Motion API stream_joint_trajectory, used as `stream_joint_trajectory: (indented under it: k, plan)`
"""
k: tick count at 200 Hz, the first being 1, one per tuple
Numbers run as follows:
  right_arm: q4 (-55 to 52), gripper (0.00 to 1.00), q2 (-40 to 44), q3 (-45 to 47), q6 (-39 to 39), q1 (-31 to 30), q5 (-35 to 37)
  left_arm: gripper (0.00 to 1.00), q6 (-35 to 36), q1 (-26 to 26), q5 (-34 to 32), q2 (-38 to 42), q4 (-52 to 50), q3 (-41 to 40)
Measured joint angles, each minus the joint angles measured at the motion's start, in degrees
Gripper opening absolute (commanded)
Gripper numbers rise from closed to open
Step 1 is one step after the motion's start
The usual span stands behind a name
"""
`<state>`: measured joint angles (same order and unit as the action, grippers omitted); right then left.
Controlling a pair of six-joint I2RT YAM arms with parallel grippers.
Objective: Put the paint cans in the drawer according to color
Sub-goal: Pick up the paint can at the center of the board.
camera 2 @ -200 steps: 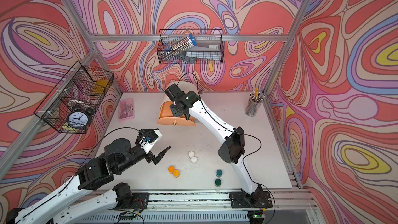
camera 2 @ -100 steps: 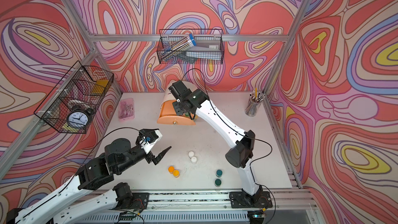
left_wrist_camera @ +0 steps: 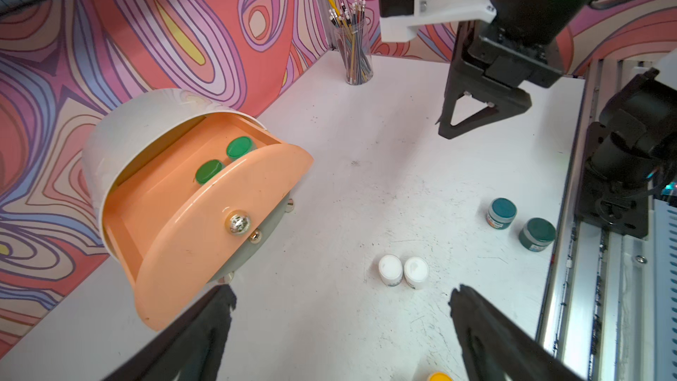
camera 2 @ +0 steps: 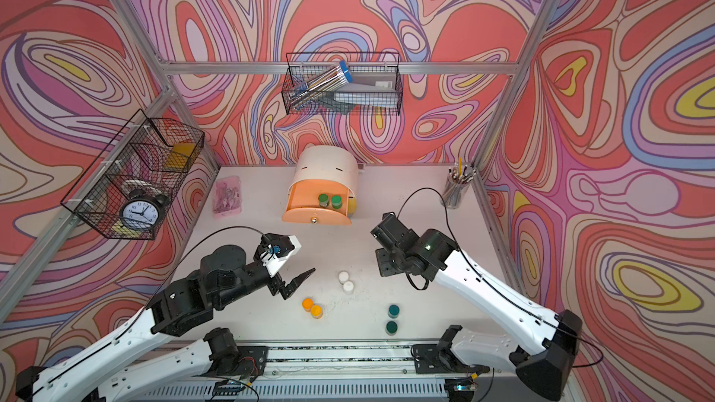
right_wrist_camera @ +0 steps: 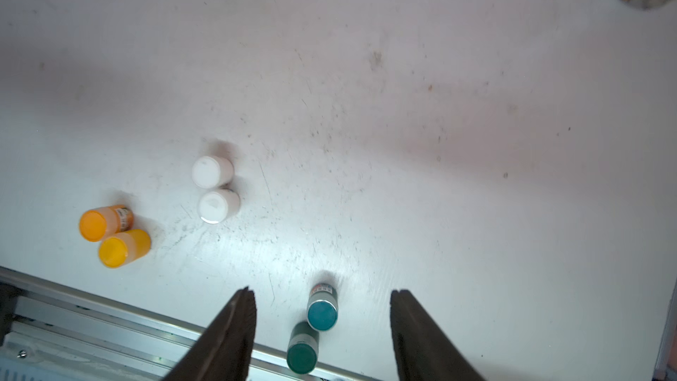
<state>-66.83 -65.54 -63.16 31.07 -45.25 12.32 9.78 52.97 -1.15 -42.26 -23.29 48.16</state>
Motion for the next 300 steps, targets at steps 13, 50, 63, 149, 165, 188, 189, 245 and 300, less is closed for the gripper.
stream_joint_trajectory:
  k: [13,50,63,149,165,188,189,245,300]
  plan:
    - [0.0,0.68,1.9,3.7,2.5,-0.1,-0.3,0.98,-0.4,0.0,1.2,-1.5,-0.1,0.0]
    - [5.1,0.70,3.1,12.4,7.1,-0.9,-3.1,0.99,-0.8,0.0,2.5,-2.6,-0.5,0.0]
    - [7.4,0.69,1.8,15.3,8.1,-1.4,-4.2,0.98,-0.8,0.0,2.5,-2.1,-0.5,0.0]
    - [16.7,0.63,-10.4,23.3,14.1,-9.3,-7.5,0.99,-0.8,0.0,2.5,-0.5,-0.5,0.0]
    - [17.6,0.62,-12.3,23.3,14.9,-10.6,-7.6,0.98,-0.8,0.0,2.5,-0.4,-0.5,0.0]
    - [17.5,0.56,-12.8,23.3,15.7,-11.0,-7.1,0.98,-0.8,0.0,2.5,0.1,-0.5,0.0]
    - [17.5,0.56,-12.8,23.3,15.8,-11.1,-7.0,0.98,-0.8,0.0,2.5,0.1,-0.5,0.0]
    - [16.6,0.29,-12.8,22.6,16.5,-11.1,-4.7,0.98,-0.8,0.0,2.5,0.5,-0.5,0.0]
    - [8.9,0.31,-15.7,3.6,11.5,-11.1,1.2,0.99,-0.8,0.0,2.4,0.7,-0.5,0.0]
